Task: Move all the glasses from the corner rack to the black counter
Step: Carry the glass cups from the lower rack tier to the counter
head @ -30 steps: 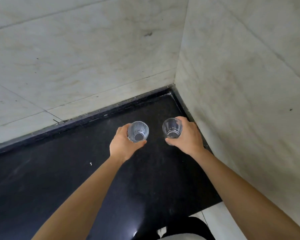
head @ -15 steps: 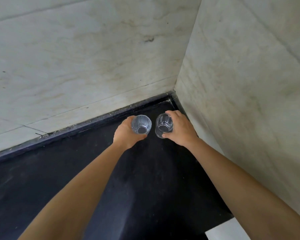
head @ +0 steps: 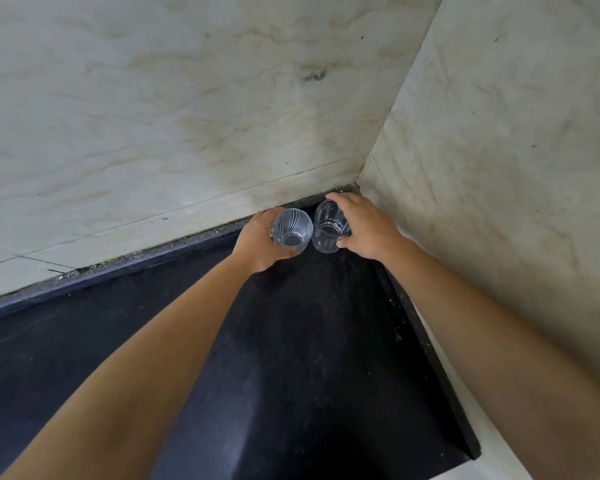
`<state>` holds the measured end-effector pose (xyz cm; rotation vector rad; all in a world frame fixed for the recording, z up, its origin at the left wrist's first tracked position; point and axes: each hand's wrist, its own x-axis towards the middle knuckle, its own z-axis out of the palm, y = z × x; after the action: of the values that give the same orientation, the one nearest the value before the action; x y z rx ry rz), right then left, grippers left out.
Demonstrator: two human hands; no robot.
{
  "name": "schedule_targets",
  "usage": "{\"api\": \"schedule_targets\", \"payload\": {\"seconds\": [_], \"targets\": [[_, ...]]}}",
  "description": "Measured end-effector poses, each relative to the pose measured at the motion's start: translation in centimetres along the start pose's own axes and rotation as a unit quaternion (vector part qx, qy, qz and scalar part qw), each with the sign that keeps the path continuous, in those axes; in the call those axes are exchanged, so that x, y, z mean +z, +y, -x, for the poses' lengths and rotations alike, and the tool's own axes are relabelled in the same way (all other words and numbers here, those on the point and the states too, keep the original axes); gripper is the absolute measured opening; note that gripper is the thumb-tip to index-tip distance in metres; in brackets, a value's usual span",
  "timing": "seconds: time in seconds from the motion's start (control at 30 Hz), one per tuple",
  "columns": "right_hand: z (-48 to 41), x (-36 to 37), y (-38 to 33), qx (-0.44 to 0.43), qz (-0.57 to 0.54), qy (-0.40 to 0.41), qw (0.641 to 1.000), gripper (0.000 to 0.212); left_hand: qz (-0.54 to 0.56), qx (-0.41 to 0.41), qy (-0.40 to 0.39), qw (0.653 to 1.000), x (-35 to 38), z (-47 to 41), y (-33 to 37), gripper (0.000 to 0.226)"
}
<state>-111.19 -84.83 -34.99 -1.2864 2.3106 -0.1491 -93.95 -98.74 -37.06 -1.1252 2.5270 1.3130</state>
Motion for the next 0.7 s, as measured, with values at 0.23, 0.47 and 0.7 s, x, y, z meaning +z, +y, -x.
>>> {"api": "schedule_targets", "payload": {"seconds": [0.23,0.47,0.7], "targets": [[1.4,0.6,-1.1,0.016,-0.002,0.017,1.0,0.113,-0.037,-0.036,0.0,0.999,0.0,1.3,-0.7,0.112],[7.0,-1.9,-4.9,-0.034,-0.053,0.23,0.971,0.074,-0.114,0.079,0.28,0.95,-4.1,11.5,0.3,0.069],[10.2,-1.0,-15.5,-0.209,-0.074,0.267,0.938,0.07,-0.226,-0.022,0.47,0.853,-8.2,25.2,-4.7,0.066]]}}
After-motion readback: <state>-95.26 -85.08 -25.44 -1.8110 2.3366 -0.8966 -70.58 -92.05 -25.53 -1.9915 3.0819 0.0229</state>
